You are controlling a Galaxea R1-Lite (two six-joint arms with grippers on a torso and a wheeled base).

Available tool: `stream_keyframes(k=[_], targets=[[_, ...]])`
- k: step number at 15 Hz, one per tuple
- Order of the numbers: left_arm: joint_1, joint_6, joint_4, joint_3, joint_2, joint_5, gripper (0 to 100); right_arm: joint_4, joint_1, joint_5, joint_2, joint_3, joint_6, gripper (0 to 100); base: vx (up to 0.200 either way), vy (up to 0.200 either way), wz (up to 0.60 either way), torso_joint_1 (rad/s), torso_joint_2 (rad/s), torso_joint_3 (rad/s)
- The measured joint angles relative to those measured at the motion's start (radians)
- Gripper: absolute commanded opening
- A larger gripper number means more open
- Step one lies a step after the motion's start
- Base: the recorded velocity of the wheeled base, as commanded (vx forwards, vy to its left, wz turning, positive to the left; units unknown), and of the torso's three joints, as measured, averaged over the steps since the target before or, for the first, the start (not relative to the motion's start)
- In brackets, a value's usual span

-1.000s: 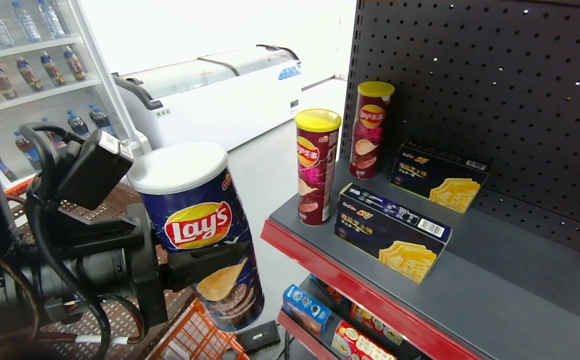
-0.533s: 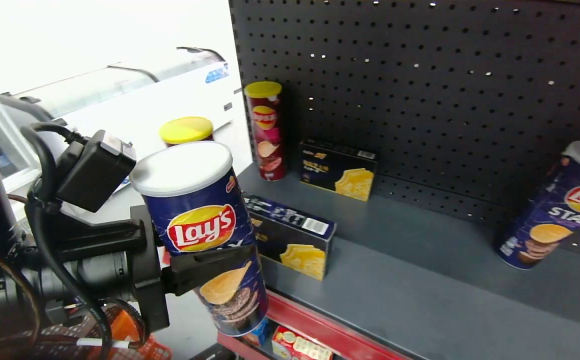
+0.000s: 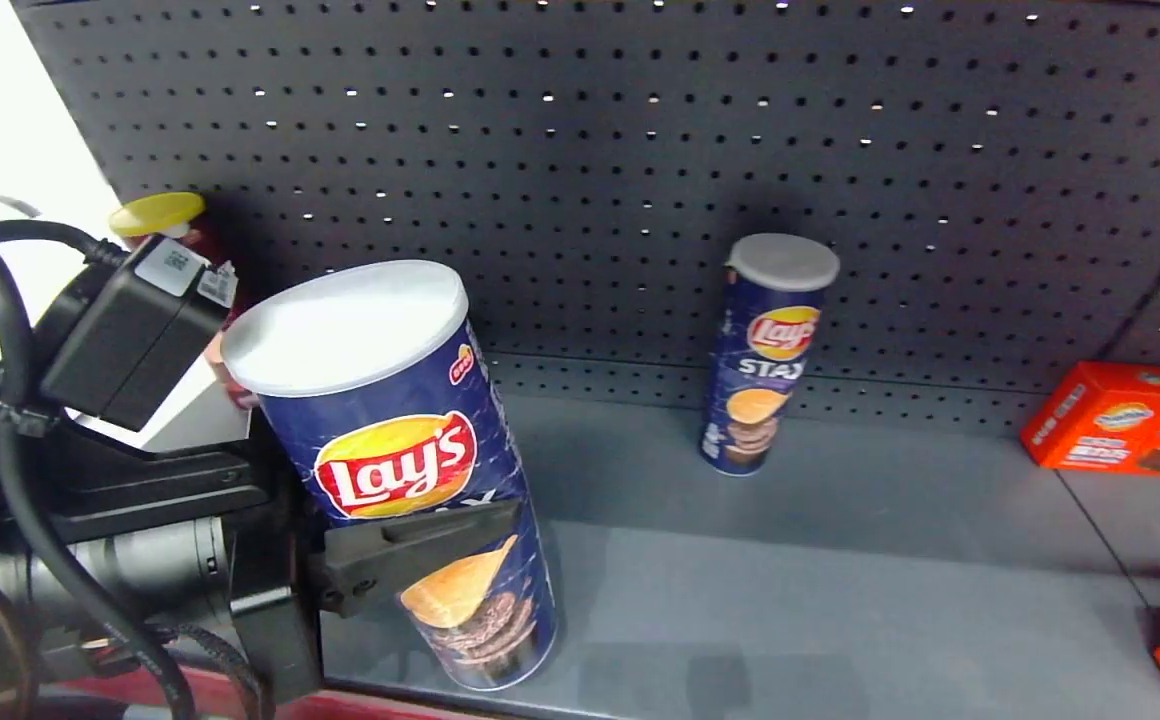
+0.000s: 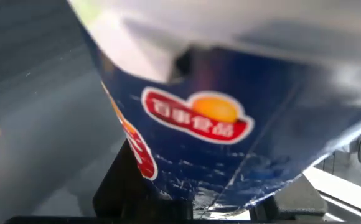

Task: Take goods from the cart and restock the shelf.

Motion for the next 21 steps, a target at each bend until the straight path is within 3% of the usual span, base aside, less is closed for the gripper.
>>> stream_keyframes(k=[19, 21], targets=[[0.025, 0.000, -0.002, 0.058, -0.023, 0.005, 0, 0.003, 0.001, 0.008, 0.004, -0.006, 0.005, 100, 0.000, 0.000, 0.00, 0.000, 0.00, 0.000], [0.027, 0.001, -0.001, 0.072, -0.031, 0.005, 0, 0.037, 0.026, 0.028, 0.063, -0.116, 0.018, 100, 0.000, 0.000, 0.00, 0.000, 0.00, 0.000]])
